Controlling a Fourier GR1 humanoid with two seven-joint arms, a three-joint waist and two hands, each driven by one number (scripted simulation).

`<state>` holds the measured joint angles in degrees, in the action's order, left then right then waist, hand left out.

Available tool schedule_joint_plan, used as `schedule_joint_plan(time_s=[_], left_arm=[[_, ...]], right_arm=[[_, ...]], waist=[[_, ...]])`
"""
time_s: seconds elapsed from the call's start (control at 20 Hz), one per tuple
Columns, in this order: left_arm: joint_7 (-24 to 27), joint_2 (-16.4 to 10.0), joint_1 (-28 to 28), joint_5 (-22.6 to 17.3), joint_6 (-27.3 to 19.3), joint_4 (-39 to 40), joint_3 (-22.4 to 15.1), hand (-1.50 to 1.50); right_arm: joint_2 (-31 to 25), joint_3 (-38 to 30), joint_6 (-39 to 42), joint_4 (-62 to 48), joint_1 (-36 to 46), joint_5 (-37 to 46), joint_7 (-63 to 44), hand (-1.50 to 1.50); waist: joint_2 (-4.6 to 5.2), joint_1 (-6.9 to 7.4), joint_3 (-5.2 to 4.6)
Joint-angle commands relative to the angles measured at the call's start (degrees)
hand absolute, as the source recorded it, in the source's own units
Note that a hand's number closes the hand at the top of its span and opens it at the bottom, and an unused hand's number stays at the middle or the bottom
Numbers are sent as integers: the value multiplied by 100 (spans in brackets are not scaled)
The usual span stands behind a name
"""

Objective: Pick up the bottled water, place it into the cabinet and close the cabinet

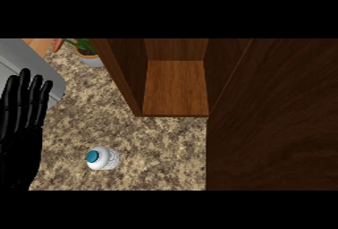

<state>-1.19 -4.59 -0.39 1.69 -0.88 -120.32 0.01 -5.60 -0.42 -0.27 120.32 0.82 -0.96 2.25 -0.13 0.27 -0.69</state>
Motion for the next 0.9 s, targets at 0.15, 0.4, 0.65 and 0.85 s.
schedule_joint_plan(time_s=[0.15,0.4,0.65,0.85], left_arm=[[-71,164,960,76,142,-1093,-474,-150],[-847,445,1807,-1106,-144,-1328,-692,-150],[-709,422,3239,-1450,339,-2247,-883,-150],[-285,404,3450,-1480,601,-2007,-790,-150]], right_arm=[[-166,9,318,369,-800,32,-202,-150],[-196,385,1030,943,-1810,-1109,-622,-150],[-347,287,1158,1876,-2663,-1292,-874,-150],[-297,68,1592,1650,-2927,-1537,-380,-150]], waist=[[-4,-10,70],[-36,-44,72],[-28,-7,66],[-12,-26,70]])
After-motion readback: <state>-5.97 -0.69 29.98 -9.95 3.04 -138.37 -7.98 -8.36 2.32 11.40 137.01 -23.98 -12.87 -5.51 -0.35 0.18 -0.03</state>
